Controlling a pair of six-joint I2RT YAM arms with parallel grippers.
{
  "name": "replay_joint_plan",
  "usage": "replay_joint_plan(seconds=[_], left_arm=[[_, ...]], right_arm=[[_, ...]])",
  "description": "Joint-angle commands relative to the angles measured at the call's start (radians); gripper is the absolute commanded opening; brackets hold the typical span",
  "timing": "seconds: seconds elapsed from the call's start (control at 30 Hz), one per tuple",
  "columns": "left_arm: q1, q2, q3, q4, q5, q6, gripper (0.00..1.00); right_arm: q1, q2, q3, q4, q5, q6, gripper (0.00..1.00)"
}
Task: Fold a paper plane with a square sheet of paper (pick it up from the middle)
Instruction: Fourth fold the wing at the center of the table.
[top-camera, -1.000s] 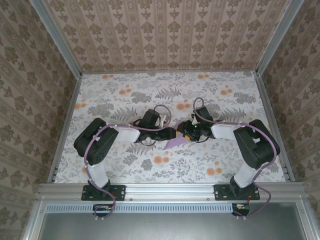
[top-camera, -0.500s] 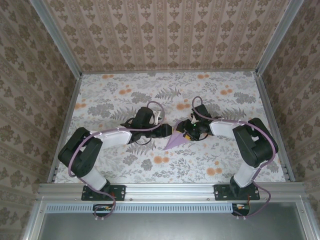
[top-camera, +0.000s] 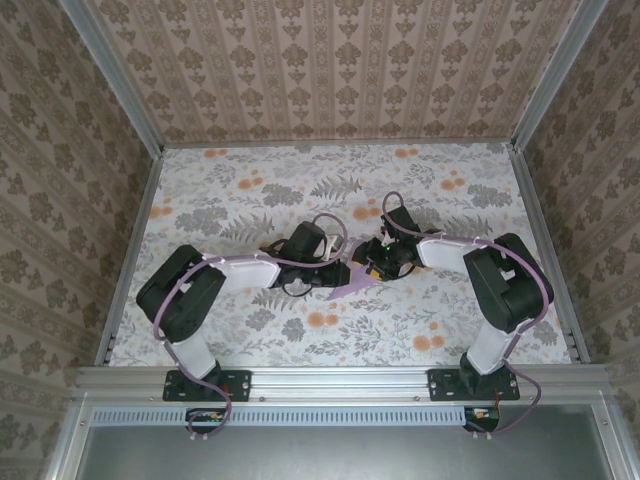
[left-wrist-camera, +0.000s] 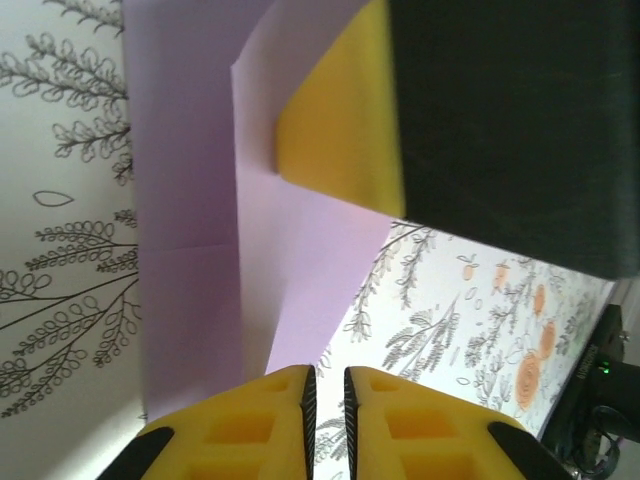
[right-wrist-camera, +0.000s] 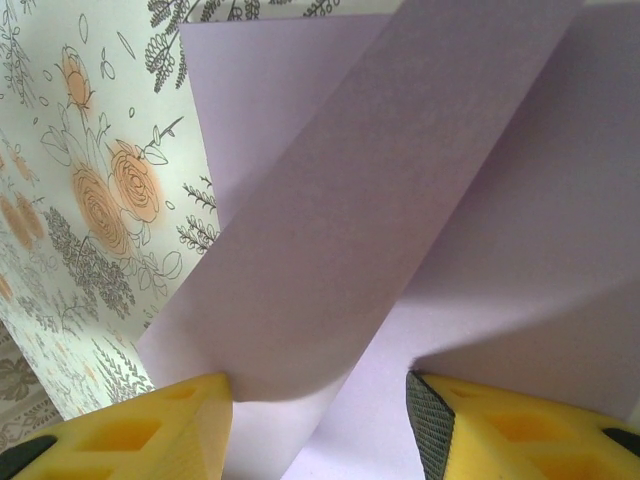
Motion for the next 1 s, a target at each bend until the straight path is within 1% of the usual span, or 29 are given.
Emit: replay_joint_plan(seconds=[0.0,0.23,0.43,0.83,0.9,0.97], left_arm=[[0.000,0.023,0.030,-0.045,-0.024,0.021,0.17],[0.004,0.054,0.036,-0.045,-0.035,0.002,0.16],[0.013,0.059,0.035,-0.044,-0.043,-0.001,0.14],[0.024,0.071,0.038,-0.061,-0.057,-0.006,0.12],[0.024,0.076,0.038,-0.061,-0.055,-0.006,0.12],[0.024,0.077,0.038,-0.062,-0.055,-0.007,0.12]], right_arm=[[-0.005,0.080,-0.032,-0.158,0.151,-0.006,0.54],[-0.004,0.106,-0.023,-0.190,0.177,-0.021,0.53],[-0.004,0.141,-0.007,-0.225,0.195,-0.030,0.49],[0.004,0.187,0.028,-0.281,0.220,-0.030,0.48],[0.006,0.182,0.021,-0.274,0.231,-0.027,0.44],[0.007,0.182,0.020,-0.274,0.234,-0.028,0.43]])
